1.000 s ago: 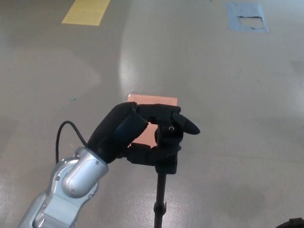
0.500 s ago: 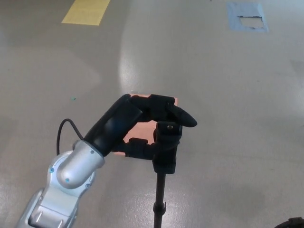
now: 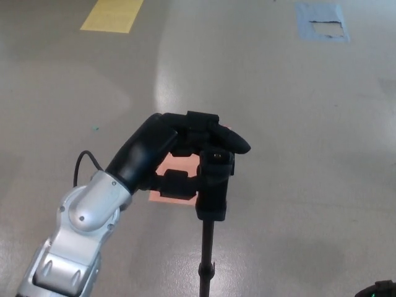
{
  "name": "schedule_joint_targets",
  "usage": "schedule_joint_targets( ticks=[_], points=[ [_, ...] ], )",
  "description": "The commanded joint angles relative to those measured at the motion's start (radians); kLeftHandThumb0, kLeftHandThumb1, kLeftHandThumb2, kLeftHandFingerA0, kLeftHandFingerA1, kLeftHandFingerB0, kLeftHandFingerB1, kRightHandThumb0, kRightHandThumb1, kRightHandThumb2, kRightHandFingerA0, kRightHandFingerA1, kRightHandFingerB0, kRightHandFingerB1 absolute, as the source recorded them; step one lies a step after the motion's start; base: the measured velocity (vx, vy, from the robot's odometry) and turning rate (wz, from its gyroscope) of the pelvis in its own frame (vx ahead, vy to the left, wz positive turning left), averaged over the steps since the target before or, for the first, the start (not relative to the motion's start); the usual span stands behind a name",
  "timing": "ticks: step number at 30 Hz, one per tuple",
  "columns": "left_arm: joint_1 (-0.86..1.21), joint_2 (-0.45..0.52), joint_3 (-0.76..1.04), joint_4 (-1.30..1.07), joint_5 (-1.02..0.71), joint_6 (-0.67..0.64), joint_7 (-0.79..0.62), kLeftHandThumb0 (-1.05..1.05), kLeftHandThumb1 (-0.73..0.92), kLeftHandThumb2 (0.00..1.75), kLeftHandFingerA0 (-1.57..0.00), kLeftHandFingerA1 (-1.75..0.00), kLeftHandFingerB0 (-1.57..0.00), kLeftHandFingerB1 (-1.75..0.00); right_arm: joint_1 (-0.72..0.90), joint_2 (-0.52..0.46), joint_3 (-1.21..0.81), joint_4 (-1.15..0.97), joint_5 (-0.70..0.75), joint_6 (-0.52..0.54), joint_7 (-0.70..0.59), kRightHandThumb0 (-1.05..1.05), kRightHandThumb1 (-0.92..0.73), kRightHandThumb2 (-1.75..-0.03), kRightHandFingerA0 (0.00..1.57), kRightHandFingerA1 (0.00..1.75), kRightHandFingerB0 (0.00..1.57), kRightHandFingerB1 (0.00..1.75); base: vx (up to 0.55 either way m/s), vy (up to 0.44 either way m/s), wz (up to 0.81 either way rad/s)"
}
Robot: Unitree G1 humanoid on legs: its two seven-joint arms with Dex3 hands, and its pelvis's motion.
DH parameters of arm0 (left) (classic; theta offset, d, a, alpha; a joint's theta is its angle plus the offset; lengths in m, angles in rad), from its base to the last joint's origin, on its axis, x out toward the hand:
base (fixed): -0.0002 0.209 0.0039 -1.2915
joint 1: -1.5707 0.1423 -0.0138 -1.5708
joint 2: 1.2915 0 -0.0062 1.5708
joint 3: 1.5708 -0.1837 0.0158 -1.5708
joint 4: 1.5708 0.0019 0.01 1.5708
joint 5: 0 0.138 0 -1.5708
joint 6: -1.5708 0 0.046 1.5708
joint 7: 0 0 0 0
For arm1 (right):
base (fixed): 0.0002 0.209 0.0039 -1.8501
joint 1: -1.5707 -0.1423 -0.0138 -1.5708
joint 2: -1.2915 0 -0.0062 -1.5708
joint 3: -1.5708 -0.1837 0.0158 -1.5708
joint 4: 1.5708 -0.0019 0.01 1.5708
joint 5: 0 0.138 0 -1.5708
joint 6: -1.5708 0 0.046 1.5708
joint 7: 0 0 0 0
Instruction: The robot uses its left hand to grab the top of a phone stand kept on the floor and rotates it anti-clockwise
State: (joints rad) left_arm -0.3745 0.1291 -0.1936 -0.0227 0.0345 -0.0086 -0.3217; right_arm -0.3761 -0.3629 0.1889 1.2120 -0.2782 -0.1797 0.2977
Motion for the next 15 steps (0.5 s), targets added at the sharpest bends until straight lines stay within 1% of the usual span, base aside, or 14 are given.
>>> schedule_joint_targets(
  ticks=[1, 5, 6, 10, 15],
  points=[
    [-0.064, -0.046, 0.129, -0.05, -0.359, 0.67, -0.082, -0.11, 0.7, 0.61, -0.88, -0.56, -0.86, -0.52, -0.04, -0.028, 0.001, 0.004, -0.008, 0.019, 0.016, -0.56, -0.68, -0.93, 0.59, 0.6, 0.3, 0.46, 0.0, 0.0, 0.0],
    [-0.076, -0.056, 0.147, -0.053, -0.373, 0.732, -0.068, -0.12, 0.71, 0.61, -0.89, -0.57, -0.85, -0.52, -0.047, -0.027, 0.001, 0.005, -0.008, 0.028, 0.013, -0.55, -0.68, -0.93, 0.59, 0.59, 0.3, 0.46, 0.0, 0.0, 0.0],
    [-0.08, -0.057, 0.151, -0.053, -0.377, 0.747, -0.066, -0.13, 0.7, 0.61, -0.9, -0.57, -0.85, -0.52, -0.05, -0.027, 0.002, 0.009, -0.009, 0.026, 0.013, -0.51, -0.81, -0.65, 0.67, 0.47, 0.36, 0.33, 0.0, 0.0, 0.0],
    [-0.098, -0.072, 0.179, -0.056, -0.4, 0.823, -0.038, -0.13, 0.7, 0.61, -0.89, -0.59, -0.83, -0.53, -0.059, -0.025, 0.003, 0.014, -0.011, 0.032, 0.01, -0.52, -0.81, -0.65, 0.66, 0.47, 0.37, 0.33, 0.0, 0.0, 0.0],
    [-0.123, -0.073, 0.209, -0.016, -0.436, 0.86, -0.049, -0.15, 0.7, 0.61, -0.9, -0.61, -0.82, -0.53, -0.065, -0.025, 0.006, 0.011, -0.015, 0.026, 0.009, -0.51, -0.82, -0.65, 0.67, 0.49, 0.37, 0.33, 0.0, 0.0, 0.0]
  ],
)
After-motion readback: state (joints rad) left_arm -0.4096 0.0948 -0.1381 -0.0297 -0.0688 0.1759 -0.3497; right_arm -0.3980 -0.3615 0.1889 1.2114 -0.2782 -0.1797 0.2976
